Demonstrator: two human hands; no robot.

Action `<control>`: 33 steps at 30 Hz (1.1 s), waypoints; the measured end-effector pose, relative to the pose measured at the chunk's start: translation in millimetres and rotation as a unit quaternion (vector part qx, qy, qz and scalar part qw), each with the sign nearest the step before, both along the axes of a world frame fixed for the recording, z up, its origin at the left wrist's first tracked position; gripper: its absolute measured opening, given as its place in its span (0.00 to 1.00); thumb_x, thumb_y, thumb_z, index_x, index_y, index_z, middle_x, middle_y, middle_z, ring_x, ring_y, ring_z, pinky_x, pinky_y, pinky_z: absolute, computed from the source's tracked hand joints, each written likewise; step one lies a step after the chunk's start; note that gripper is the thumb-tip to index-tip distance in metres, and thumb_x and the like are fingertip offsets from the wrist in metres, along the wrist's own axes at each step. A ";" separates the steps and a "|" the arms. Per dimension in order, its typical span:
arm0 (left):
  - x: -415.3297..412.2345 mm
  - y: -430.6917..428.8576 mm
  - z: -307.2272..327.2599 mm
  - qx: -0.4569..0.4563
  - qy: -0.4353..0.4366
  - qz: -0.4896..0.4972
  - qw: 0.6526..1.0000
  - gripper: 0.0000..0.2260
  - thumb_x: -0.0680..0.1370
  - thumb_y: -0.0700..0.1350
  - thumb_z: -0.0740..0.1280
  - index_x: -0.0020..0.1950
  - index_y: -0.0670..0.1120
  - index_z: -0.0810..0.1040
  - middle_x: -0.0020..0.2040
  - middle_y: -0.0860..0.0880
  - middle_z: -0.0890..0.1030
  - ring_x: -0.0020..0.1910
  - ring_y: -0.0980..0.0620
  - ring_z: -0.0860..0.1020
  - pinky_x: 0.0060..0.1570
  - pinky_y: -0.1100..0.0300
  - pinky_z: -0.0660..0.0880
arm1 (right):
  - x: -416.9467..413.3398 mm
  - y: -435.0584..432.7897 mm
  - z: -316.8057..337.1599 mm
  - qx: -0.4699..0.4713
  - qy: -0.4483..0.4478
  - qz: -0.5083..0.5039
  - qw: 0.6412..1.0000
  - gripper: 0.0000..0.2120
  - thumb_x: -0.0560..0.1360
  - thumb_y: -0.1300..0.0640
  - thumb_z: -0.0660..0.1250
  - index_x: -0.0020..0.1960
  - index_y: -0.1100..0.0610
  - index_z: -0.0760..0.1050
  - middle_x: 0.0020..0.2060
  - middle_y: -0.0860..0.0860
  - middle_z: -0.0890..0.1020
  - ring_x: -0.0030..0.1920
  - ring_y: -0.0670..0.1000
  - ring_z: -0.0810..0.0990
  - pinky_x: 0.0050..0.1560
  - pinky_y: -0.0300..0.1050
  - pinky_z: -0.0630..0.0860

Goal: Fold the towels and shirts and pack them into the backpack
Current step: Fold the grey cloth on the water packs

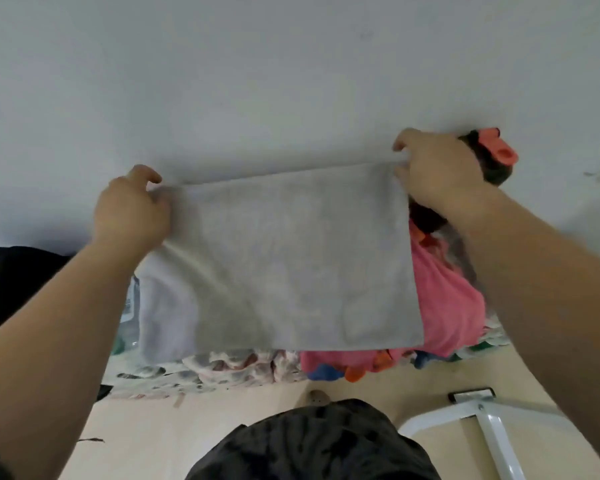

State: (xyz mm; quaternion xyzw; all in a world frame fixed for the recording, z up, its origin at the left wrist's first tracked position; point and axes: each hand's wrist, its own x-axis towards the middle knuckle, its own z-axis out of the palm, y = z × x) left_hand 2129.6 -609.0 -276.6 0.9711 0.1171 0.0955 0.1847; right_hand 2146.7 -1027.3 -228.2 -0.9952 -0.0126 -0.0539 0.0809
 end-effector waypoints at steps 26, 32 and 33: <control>-103.7 -134.6 -117.4 0.075 -0.025 -0.380 0.921 0.32 0.68 0.73 0.69 0.57 0.47 0.77 0.55 0.47 0.76 0.51 0.43 0.76 0.52 0.48 0.75 | -89.8 -10.7 -166.2 0.152 -0.021 -0.005 0.988 0.22 0.79 0.44 0.64 0.70 0.49 0.72 0.63 0.54 0.72 0.62 0.57 0.71 0.65 0.56 0.71; -112.5 -146.4 -135.7 0.129 0.085 -0.448 0.881 0.30 0.61 0.66 0.72 0.56 0.52 0.70 0.50 0.49 0.76 0.47 0.44 0.77 0.46 0.52 0.77 | -114.9 -25.3 -157.2 0.138 0.088 0.002 0.987 0.10 0.77 0.45 0.67 0.51 0.49 0.71 0.37 0.44 0.77 0.38 0.49 0.77 0.35 0.45 0.72; -112.2 -144.5 -136.9 0.131 0.091 -0.443 0.882 0.29 0.61 0.62 0.71 0.57 0.52 0.69 0.51 0.49 0.76 0.48 0.43 0.78 0.46 0.52 0.77 | -119.7 -26.2 -156.2 0.117 0.115 0.001 0.986 0.12 0.77 0.42 0.66 0.49 0.50 0.70 0.36 0.45 0.76 0.37 0.49 0.77 0.35 0.46 0.73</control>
